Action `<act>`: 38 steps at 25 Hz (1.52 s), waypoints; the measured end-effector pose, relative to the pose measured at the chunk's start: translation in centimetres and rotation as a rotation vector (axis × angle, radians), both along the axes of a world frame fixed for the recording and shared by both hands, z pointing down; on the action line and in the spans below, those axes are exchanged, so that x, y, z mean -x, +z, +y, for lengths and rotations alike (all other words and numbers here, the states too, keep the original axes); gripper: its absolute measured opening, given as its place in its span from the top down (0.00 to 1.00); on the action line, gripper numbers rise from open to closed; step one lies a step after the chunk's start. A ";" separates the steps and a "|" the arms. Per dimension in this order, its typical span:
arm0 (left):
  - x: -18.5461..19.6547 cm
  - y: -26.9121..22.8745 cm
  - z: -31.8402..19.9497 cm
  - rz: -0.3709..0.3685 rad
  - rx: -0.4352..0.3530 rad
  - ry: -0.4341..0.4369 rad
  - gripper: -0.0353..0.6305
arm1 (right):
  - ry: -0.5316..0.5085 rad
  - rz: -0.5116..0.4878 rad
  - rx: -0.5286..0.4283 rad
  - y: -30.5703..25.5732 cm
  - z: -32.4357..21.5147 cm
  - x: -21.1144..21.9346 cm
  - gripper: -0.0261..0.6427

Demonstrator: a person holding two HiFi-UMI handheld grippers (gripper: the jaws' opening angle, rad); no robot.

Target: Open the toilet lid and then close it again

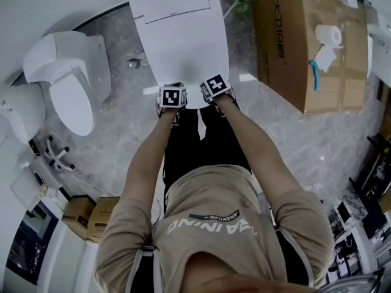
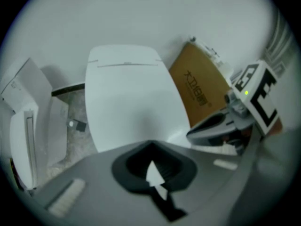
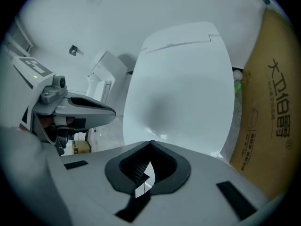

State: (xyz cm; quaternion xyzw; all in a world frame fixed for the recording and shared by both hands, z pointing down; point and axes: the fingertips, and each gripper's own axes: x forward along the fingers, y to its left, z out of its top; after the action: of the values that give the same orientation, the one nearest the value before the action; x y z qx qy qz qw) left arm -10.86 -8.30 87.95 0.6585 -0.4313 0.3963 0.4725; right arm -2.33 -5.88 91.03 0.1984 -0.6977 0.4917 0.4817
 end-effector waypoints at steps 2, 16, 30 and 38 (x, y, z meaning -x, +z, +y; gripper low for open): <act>0.0 -2.4 -0.4 0.027 -0.008 -0.027 0.94 | 0.017 -0.042 -0.054 -3.0 -1.8 0.7 0.94; 1.1 -27.9 -12.5 0.047 -0.587 -0.018 0.94 | -0.082 -0.229 -0.753 -29.7 -14.1 4.3 0.94; 1.6 -52.4 -16.3 0.058 -1.134 0.048 0.94 | 0.029 -0.538 -1.334 -56.6 -17.6 5.3 0.94; 2.1 -60.7 -17.2 0.041 -1.330 0.057 0.94 | 0.085 -0.541 -1.453 -63.7 -18.2 4.1 0.94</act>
State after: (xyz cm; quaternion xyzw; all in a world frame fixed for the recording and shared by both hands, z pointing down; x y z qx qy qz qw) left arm -12.99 -25.45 27.23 0.8282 -0.5573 0.0454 -0.0367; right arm -6.46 -24.05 27.35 0.3641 -0.9302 -0.0400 0.0243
